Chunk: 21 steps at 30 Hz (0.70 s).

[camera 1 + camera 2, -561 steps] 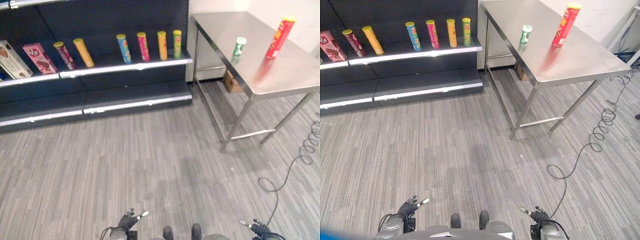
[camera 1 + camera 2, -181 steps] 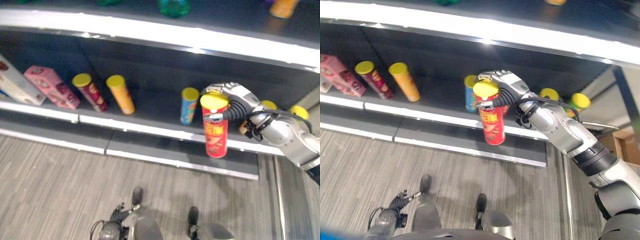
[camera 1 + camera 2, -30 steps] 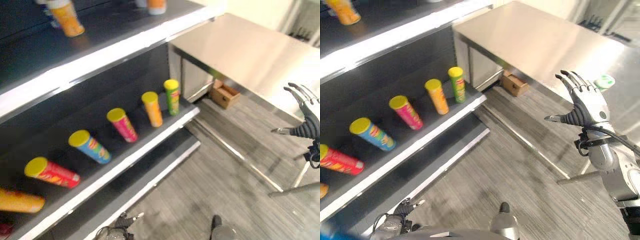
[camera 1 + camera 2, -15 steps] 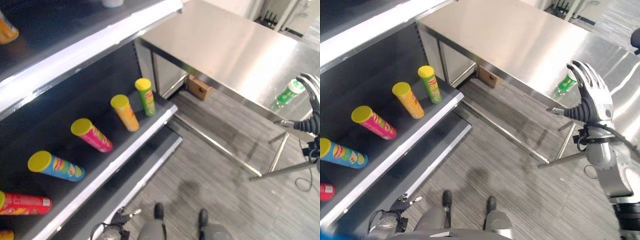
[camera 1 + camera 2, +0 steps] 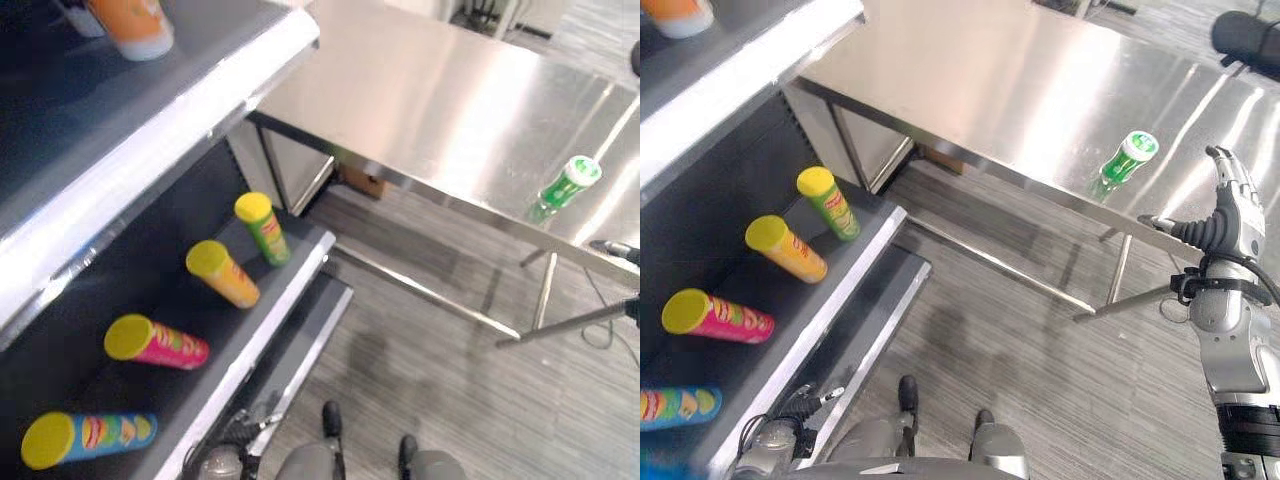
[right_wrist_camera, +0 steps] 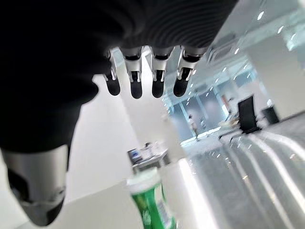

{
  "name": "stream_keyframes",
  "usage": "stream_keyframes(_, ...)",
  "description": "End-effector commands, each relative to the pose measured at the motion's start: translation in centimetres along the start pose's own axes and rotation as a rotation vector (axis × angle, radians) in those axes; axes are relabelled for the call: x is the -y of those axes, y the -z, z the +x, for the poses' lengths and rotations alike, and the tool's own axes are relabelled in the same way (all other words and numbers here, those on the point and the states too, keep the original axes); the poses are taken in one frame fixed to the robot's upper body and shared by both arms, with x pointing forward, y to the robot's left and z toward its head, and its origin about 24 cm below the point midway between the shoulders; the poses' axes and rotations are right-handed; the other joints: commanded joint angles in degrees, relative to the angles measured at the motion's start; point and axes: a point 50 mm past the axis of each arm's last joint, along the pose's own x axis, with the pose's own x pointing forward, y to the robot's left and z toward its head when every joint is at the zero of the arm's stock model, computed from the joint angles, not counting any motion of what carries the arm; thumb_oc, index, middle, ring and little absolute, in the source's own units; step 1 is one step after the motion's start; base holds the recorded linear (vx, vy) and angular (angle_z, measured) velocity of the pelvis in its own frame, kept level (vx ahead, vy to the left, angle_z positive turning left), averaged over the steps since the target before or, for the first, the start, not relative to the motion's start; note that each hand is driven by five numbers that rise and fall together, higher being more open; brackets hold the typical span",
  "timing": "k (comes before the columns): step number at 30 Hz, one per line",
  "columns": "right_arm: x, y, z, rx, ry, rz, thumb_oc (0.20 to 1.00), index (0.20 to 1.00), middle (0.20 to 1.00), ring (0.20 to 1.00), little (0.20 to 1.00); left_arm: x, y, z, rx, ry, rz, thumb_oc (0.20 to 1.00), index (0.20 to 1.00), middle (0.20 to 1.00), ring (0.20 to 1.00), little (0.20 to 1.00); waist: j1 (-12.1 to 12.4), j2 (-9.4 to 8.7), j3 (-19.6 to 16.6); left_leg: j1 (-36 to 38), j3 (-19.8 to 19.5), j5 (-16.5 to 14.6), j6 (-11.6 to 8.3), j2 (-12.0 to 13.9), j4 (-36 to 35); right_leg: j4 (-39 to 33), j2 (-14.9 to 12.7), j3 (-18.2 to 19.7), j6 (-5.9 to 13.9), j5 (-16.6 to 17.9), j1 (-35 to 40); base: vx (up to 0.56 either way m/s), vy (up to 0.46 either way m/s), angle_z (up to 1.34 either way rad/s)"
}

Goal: Put the goods on the table back onto the shelves and tidy them up.

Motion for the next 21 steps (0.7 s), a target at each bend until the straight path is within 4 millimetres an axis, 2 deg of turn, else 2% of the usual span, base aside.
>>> stream_keyframes(1,2.5,-0.5,1.5,0.033,0.138,-0.025,1.000,1.000,1.000,1.000,1.000,-1.2,0.9,-0.3,-0.016,-0.029,0.001,1.000,1.000,1.000,1.000,1.000,1.6,0.80,-2.0,-4.0,-0.5,-4.6,-3.01,0.9,5.1,2.9,-2.2,-3.1,0.64,2.2,-2.8,0.12,0.048,0.25)
stream_keyframes(3,3.0,-0.1,1.4,0.020,0.159,-0.047,1.000,1.000,1.000,1.000,1.000,-1.6,0.9,-0.3,-0.014,-0.040,0.000,1.000,1.000,1.000,1.000,1.000,1.5,1.13,-1.8,-3.2,-0.9,-5.1,-3.39,1.4,4.6,-1.4,-4.8,-5.1,-0.17,2.4,-3.9,0.16,-0.043,-0.04)
stream_keyframes(4,3.8,0.2,1.4,0.004,0.199,-0.060,1.000,1.000,1.000,1.000,1.000,-1.6,0.9,-0.3,-0.018,-0.044,0.010,1.000,1.000,1.000,1.000,1.000,0.9,1.47,-1.5,-3.0,-1.9,-5.6,-3.93,1.8,4.5,-7.6,-5.7,-5.4,-0.39,2.1,-4.7,0.14,-0.086,0.04)
stream_keyframes(5,3.8,0.3,1.3,0.004,0.200,-0.061,1.000,1.000,1.000,1.000,1.000,-1.5,0.9,-0.3,-0.017,-0.043,0.011,1.000,1.000,1.000,1.000,1.000,0.9,1.60,-1.5,-3.0,-2.1,-5.7,-3.97,1.9,4.6,-8.0,-5.5,-5.6,-0.41,2.2,-4.4,0.14,-0.105,0.17)
stream_keyframes(7,4.3,1.1,0.8,-0.035,0.221,-0.075,1.000,1.000,1.000,1.000,1.000,-1.4,1.0,-0.2,-0.028,-0.047,0.017,1.000,1.000,1.000,1.000,1.000,0.0,1.35,-1.2,-2.1,-3.3,-6.5,-4.46,1.6,4.4,-15.9,-5.3,-3.3,0.51,4.3,-5.4,0.13,-0.095,0.35)
stream_keyframes(10,4.8,2.0,0.3,-0.076,0.248,-0.089,1.000,1.000,1.000,1.000,1.000,-1.6,1.0,-0.1,-0.030,-0.055,0.021,1.000,1.000,1.000,1.000,1.000,-1.2,1.13,-0.6,-0.5,-4.7,-7.6,-5.17,1.6,4.2,-23.4,-5.7,0.0,2.27,8.4,-7.1,0.15,-0.126,0.46)
stream_keyframes(12,4.7,2.6,-0.1,-0.104,0.237,-0.109,1.000,1.000,1.000,1.000,1.000,-2.0,0.8,-0.1,-0.029,-0.066,0.017,1.000,1.000,1.000,1.000,1.000,-1.8,0.26,0.0,0.8,-5.8,-8.9,-5.58,1.3,4.7,-25.3,-5.8,1.9,2.99,10.3,-7.5,0.15,-0.151,0.68)
stream_keyframes(13,4.7,2.6,-0.2,-0.105,0.236,-0.109,1.000,1.000,1.000,1.000,1.000,-2.0,0.9,-0.1,-0.029,-0.066,0.018,1.000,1.000,1.000,1.000,1.000,-1.8,0.23,0.0,0.9,-5.9,-8.9,-5.57,1.3,4.8,-25.3,-5.9,1.8,3.01,10.3,-7.4,0.12,-0.143,0.59)
stream_keyframes(15,4.5,3.2,-0.6,-0.131,0.214,-0.123,1.000,1.000,1.000,1.000,1.000,-2.0,1.1,-0.1,-0.037,-0.065,0.027,1.000,1.000,1.000,1.000,1.000,-1.8,-1.03,-0.6,1.3,-6.4,-9.7,-5.74,0.4,4.9,-26.9,-6.5,1.9,3.39,11.3,-5.1,0.06,-0.092,0.45)
stream_keyframes(17,4.5,3.5,-0.9,-0.148,0.206,-0.117,1.000,1.000,1.000,1.000,1.000,-1.9,1.4,-0.2,-0.047,-0.069,0.026,1.000,1.000,1.000,1.000,1.000,-1.7,-1.78,-1.4,2.0,-6.7,-10.0,-6.14,0.7,4.8,-27.1,-6.4,1.7,3.76,11.3,-3.9,0.13,-0.196,0.36)
stream_keyframes(21,4.3,4.1,-1.4,-0.171,0.174,-0.115,1.000,1.000,1.000,1.000,1.000,-1.5,2.0,-0.4,-0.064,-0.058,0.014,1.000,1.000,1.000,1.000,1.000,-1.9,-1.61,-2.9,2.2,-7.5,-10.2,-6.86,2.2,4.7,-27.4,-5.4,0.6,3.59,10.6,-2.4,0.11,-0.219,0.13)
